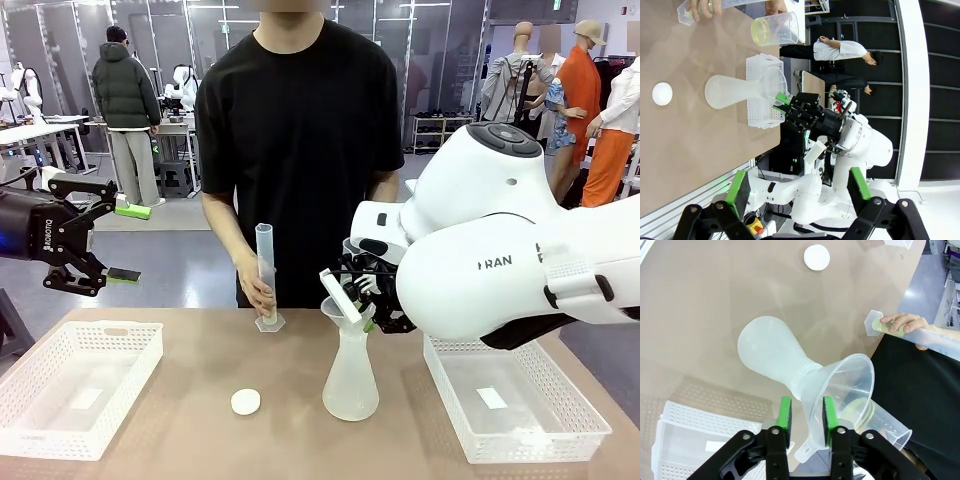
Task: Prepare the solutions needed for the experiment.
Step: Pick up the Plastic Funnel and insert it into the Big flask.
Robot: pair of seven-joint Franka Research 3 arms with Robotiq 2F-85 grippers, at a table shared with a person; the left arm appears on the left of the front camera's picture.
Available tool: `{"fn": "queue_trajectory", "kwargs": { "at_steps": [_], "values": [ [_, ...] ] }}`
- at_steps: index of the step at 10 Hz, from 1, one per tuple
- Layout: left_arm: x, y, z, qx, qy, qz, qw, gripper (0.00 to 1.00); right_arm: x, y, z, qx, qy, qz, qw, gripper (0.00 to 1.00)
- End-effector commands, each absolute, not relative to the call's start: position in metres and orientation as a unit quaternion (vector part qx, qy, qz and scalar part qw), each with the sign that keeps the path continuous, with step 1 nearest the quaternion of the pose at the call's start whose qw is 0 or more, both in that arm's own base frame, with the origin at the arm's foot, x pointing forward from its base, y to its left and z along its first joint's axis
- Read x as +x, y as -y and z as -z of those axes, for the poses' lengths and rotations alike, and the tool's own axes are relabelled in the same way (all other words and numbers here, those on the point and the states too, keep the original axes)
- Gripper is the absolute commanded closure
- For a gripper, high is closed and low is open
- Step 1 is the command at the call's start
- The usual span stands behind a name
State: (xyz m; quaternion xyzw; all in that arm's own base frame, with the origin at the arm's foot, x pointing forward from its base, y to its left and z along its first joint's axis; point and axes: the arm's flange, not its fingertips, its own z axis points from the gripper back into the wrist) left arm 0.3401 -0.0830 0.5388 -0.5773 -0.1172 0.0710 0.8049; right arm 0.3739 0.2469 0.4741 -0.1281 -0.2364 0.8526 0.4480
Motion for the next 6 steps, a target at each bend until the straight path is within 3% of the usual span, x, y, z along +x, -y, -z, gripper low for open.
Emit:
{"fn": "queue_trajectory", "kwargs": {
  "at_steps": [1,6],
  "values": [
    [0.3395,0.0866,-0.5398,-0.589,0.114,-0.075,0.797,0.0,0.3742,-0.2474,-0.4747,-0.129,0.237,-0.853,0.447,0.54],
    [0.3395,0.0866,-0.5398,-0.589,0.114,-0.075,0.797,0.0,0.3742,-0.2474,-0.4747,-0.129,0.237,-0.853,0.447,0.54]
  ]
}}
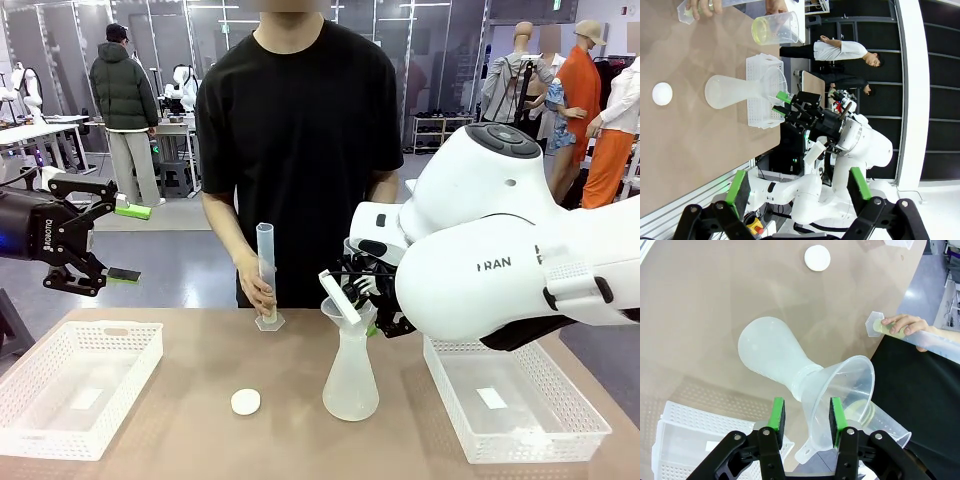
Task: Prepare the solutions needed for the experiment.
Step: Pick up the Plastic Funnel and insert it into the Big flask, then once the solution is in the Big flask , pick up the Plastic Funnel and place it back into the right Organizing basket.
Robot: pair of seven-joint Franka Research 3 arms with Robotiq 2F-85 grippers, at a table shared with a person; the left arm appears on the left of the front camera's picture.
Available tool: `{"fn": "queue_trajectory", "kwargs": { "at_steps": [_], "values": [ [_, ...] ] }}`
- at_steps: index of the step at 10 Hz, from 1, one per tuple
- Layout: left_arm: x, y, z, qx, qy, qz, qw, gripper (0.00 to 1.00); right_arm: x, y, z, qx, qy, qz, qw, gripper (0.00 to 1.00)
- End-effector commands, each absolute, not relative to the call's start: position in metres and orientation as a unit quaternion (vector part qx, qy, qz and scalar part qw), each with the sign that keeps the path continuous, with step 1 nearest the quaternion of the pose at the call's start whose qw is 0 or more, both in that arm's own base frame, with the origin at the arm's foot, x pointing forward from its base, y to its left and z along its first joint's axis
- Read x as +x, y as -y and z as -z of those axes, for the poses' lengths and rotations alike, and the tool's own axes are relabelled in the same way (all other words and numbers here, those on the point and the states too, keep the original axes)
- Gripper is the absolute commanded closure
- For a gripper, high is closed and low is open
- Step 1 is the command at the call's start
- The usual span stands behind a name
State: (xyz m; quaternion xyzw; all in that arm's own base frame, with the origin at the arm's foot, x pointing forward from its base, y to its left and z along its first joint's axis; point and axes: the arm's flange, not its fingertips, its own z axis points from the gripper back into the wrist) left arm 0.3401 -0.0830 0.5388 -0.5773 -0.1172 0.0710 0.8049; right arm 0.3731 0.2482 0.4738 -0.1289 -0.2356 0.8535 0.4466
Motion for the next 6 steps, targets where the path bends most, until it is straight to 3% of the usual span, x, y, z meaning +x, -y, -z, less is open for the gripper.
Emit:
{"fn": "queue_trajectory", "kwargs": {
  "at_steps": [1,6],
  "values": [
    [0.3395,0.0866,-0.5398,-0.589,0.114,-0.075,0.797,0.0,0.3742,-0.2474,-0.4747,-0.129,0.237,-0.853,0.447,0.54],
    [0.3395,0.0866,-0.5398,-0.589,0.114,-0.075,0.797,0.0,0.3742,-0.2474,-0.4747,-0.129,0.237,-0.853,0.447,0.54]
  ]
}}
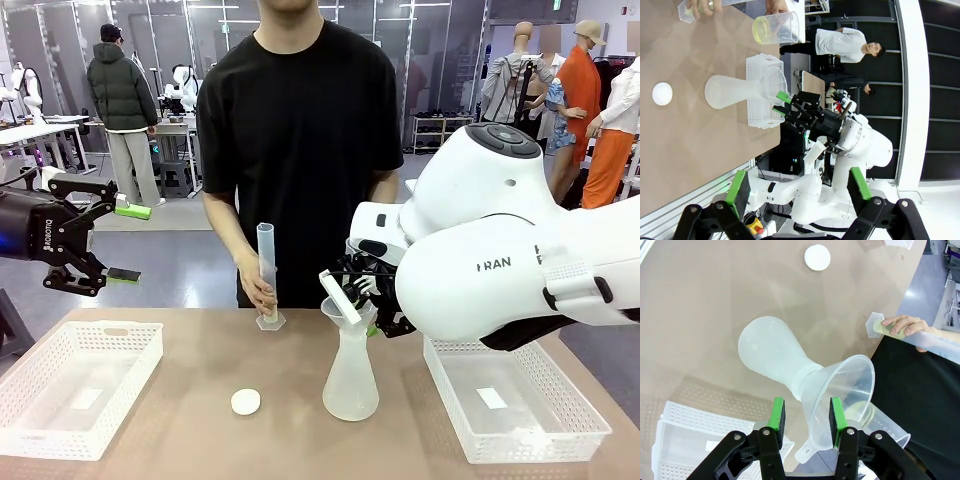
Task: Prepare the solutions needed for the experiment.
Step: Once the solution is in the Big flask , pick up the Plastic Funnel and place it back into the right Organizing basket.
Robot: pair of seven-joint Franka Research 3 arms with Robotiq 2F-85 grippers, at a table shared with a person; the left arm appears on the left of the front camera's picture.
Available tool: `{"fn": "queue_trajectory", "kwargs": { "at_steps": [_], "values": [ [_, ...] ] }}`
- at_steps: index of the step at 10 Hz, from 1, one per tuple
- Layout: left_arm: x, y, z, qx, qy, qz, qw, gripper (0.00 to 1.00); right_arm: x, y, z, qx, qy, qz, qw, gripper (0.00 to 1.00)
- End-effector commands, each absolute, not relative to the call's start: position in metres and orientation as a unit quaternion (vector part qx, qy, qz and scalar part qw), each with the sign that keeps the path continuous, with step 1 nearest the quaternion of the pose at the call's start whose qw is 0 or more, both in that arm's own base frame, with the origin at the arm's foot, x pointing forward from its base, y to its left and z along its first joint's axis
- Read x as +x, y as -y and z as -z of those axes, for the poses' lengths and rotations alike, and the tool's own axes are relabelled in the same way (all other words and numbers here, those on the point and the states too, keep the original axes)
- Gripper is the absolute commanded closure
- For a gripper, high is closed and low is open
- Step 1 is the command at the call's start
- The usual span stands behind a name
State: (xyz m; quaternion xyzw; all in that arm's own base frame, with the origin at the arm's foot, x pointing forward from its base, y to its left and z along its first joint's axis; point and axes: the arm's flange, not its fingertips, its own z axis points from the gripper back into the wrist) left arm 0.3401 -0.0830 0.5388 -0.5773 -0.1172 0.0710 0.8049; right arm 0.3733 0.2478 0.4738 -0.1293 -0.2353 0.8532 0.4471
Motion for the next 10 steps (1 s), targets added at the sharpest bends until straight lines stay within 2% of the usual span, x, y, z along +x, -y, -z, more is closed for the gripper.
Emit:
{"fn": "queue_trajectory", "kwargs": {
  "at_steps": [1,5,7,10],
  "values": [
    [0.34,0.087,-0.54,-0.589,0.114,-0.075,0.797,0.0,0.374,-0.247,-0.475,-0.129,0.237,-0.853,0.447,0.54],
    [0.34,0.087,-0.54,-0.589,0.114,-0.075,0.797,0.0,0.363,-0.238,-0.497,-0.187,0.246,-0.833,0.458,0.53],
    [0.34,0.087,-0.54,-0.589,0.114,-0.075,0.797,0.0,0.353,-0.234,-0.515,-0.194,0.284,-0.821,0.456,0.53],
    [0.34,0.087,-0.54,-0.589,0.114,-0.075,0.797,0.0,0.336,-0.187,-0.567,-0.232,0.296,-0.772,0.513,0.53]
  ]
}}
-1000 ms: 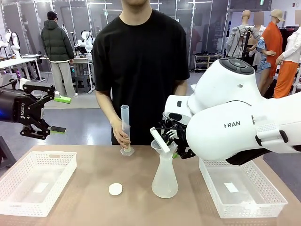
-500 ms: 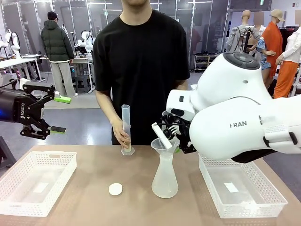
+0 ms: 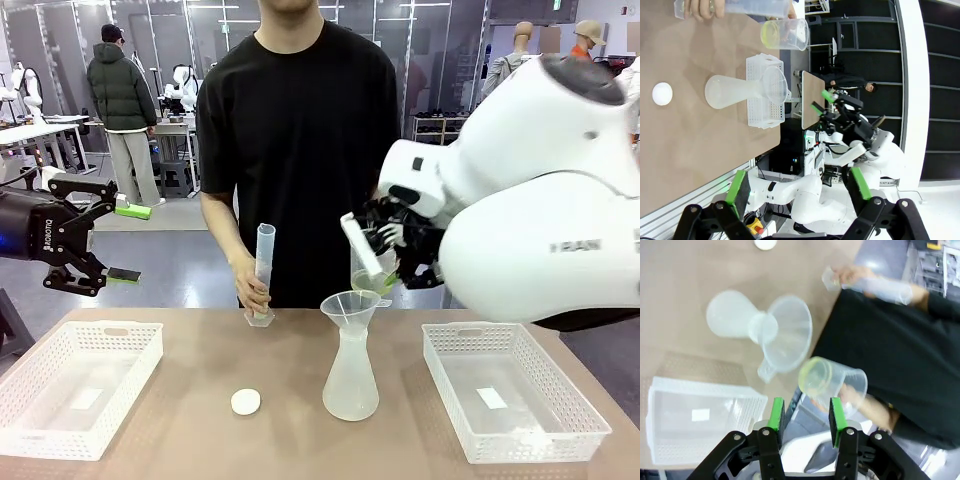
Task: Prepare the solutions needed for the experiment.
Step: Once the solution is in the Big flask , pick up the Plastic Funnel and place it back into the right Organizing basket.
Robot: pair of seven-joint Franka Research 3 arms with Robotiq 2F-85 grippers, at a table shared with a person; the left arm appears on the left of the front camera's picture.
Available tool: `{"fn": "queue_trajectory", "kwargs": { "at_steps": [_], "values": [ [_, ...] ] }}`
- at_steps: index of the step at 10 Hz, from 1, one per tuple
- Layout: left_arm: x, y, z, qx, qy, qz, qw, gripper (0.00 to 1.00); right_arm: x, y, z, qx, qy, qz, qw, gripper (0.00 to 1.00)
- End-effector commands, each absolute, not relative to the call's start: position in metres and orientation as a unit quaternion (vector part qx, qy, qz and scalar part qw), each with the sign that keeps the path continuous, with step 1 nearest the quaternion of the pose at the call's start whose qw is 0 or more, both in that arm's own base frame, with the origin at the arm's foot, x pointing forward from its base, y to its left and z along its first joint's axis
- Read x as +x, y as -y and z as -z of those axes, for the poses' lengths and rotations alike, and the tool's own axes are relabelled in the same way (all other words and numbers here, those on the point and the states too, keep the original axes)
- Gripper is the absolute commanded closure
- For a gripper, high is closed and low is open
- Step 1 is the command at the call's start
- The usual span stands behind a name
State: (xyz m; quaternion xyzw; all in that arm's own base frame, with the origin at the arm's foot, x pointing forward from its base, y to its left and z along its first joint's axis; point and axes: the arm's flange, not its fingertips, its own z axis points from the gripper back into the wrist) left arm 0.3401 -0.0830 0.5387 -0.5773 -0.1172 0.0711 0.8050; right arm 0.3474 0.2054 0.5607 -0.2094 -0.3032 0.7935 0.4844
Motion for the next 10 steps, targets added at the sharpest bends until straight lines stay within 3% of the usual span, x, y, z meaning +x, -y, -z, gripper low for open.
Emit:
{"fn": "queue_trajectory", "kwargs": {
  "at_steps": [1,8,9,10],
  "values": [
    [0.34,0.087,-0.54,-0.589,0.114,-0.075,0.797,0.0,0.336,-0.162,-0.58,-0.245,0.277,-0.757,0.538,0.53],
    [0.34,0.087,-0.54,-0.589,0.114,-0.075,0.797,0.0,0.337,-0.073,-0.592,-0.242,0.202,-0.695,0.646,0.53],
    [0.34,0.087,-0.54,-0.589,0.114,-0.075,0.797,0.0,0.342,-0.071,-0.591,-0.238,0.215,-0.723,0.612,0.53],
    [0.34,0.087,-0.54,-0.589,0.114,-0.075,0.797,0.0,0.342,-0.071,-0.591,-0.238,0.215,-0.723,0.612,0.53]
  ]
}}
